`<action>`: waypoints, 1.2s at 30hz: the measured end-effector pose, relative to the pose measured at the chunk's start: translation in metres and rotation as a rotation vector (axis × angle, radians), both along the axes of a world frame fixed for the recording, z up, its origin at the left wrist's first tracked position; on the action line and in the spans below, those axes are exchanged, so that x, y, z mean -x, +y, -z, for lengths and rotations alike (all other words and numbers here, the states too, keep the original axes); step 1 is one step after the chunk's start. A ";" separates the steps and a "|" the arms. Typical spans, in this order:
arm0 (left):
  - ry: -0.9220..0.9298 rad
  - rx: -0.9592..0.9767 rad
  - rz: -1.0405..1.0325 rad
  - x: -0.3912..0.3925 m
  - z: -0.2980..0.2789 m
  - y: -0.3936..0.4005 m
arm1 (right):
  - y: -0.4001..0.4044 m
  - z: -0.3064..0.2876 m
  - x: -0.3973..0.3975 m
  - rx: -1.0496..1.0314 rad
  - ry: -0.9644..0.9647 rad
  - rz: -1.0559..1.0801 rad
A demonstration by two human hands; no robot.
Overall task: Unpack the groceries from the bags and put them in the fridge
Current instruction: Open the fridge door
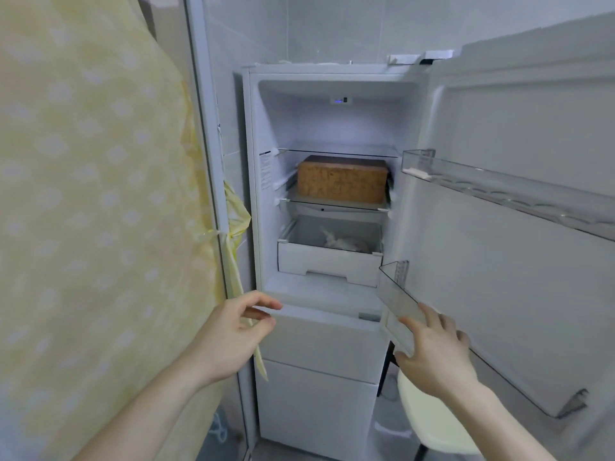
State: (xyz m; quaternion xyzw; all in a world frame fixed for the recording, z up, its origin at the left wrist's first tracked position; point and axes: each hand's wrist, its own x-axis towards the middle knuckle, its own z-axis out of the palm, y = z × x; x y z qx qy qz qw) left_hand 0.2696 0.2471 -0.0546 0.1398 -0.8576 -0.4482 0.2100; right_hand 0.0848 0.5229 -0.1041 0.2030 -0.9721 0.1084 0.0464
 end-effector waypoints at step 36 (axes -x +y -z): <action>-0.653 0.114 -1.055 -0.315 0.151 0.046 | -0.301 0.046 -0.217 -0.285 -0.478 -1.712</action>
